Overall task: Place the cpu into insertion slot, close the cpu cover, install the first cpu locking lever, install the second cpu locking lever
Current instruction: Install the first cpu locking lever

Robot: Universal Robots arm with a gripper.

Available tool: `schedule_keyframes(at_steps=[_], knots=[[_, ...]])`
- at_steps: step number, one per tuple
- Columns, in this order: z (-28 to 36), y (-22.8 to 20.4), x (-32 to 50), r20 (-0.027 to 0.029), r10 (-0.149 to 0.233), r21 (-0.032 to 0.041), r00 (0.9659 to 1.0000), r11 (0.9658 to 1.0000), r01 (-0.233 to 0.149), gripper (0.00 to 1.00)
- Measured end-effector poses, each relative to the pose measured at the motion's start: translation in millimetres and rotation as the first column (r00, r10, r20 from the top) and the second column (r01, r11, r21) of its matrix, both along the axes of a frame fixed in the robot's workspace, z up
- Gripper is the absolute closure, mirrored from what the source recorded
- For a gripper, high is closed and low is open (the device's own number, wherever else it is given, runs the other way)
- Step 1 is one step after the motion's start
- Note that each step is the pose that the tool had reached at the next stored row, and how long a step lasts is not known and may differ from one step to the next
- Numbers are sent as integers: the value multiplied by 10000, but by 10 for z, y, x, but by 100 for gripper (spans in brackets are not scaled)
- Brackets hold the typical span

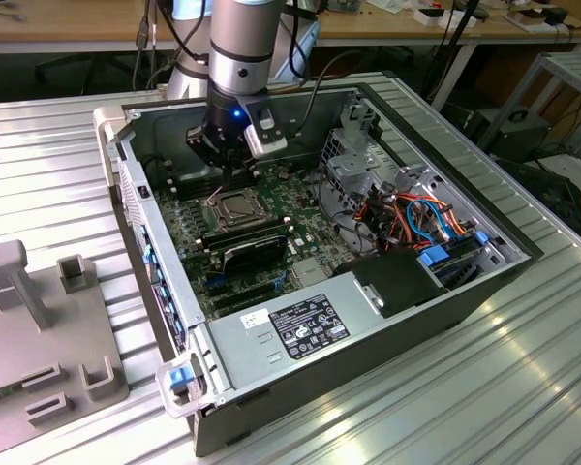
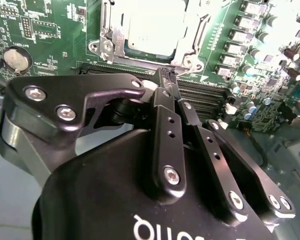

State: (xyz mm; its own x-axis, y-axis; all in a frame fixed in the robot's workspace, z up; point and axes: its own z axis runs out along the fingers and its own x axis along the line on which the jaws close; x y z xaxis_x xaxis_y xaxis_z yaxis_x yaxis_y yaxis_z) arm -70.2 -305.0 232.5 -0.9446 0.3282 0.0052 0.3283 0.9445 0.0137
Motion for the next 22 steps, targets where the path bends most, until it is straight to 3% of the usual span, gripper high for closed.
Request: schedule_keyframes(at_steps=[10,14,18,22], knots=[[-50,2,58,0,818,4,9966,9966,-818,89],[-59,3,73,0,1156,7,9933,9933,-1156,89],[-71,6,86,1,1635,12,9865,9865,-1635,89],[-72,9,88,1,1645,13,9864,9864,-1645,89]])
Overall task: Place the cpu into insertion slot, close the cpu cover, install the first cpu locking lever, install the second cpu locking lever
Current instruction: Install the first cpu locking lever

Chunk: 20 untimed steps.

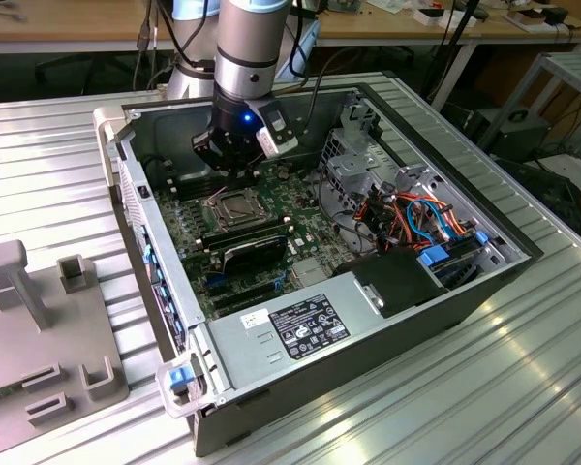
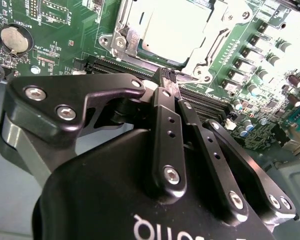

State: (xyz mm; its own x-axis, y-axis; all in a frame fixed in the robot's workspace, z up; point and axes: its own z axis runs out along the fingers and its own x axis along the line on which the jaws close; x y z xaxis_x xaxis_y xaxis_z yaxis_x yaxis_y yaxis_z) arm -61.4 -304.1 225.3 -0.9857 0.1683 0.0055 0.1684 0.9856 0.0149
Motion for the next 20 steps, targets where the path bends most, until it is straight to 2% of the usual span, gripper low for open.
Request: schedule_keyframes(at_steps=[13,17,20], knots=[[-2,0,0,1,58,11,10000,10000,-58,89],[-3,0,5,0,511,12,9987,9987,-511,89],[-6,0,17,1,946,15,9955,9955,-946,89]])
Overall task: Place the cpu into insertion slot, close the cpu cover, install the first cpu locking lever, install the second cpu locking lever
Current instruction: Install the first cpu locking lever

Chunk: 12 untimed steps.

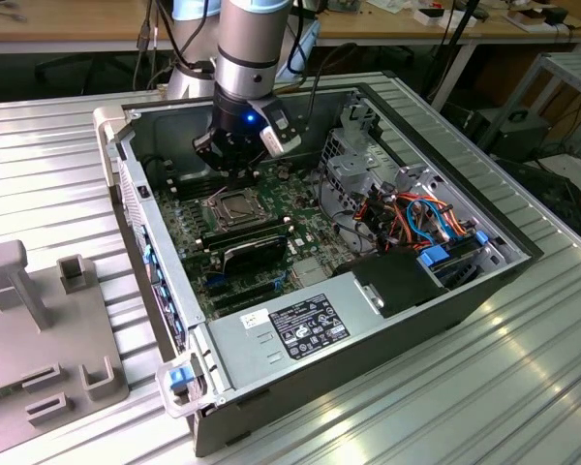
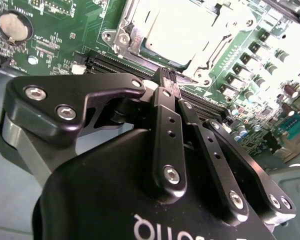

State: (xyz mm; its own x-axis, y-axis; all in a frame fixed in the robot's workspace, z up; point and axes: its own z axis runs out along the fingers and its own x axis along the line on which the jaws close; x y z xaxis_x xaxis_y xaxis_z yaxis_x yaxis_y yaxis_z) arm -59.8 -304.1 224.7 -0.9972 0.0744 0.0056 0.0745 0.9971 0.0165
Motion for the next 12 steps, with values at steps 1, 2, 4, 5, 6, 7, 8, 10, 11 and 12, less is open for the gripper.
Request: schedule_keyframes(at_steps=[1,2,4,5,6,7,8,10,11,12], knots=[[-2,6,7,0,86,-1,10000,10000,-86,89],[-2,16,7,0,146,-1,9999,9999,-146,89],[-2,33,7,-1,203,-2,9998,9998,-203,89],[-2,38,7,-1,207,0,9998,9998,-207,89],[-2,43,7,0,213,3,9998,9998,-213,89],[-2,47,7,-1,222,5,9998,9998,-222,89],[-3,51,6,-2,231,7,9997,9997,-231,89],[-6,55,5,-2,255,16,9997,9997,-255,89],[-8,57,6,-2,272,23,9996,9996,-272,89],[-11,59,5,-1,301,27,9995,9995,-301,89]])
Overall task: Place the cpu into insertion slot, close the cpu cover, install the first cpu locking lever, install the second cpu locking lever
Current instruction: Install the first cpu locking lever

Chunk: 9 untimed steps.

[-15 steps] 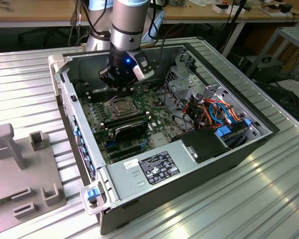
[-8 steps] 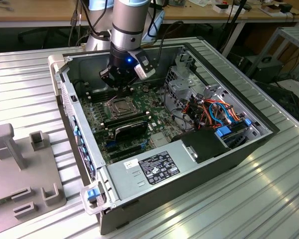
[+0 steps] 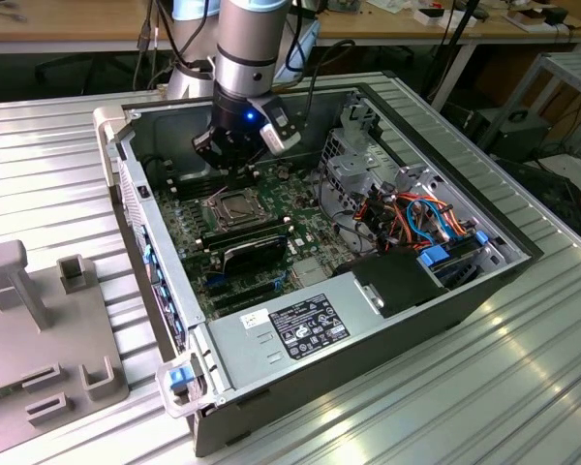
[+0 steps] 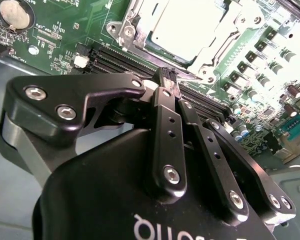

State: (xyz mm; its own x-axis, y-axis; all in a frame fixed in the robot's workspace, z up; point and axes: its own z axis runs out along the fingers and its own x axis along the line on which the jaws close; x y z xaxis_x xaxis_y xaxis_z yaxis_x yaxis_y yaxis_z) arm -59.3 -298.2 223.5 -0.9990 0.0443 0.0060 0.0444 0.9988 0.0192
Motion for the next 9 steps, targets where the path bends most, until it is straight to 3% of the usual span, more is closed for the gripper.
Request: schedule_keyframes(at_steps=[9], knots=[[-20,28,79,-1,144,7,9999,9999,-144,89]])
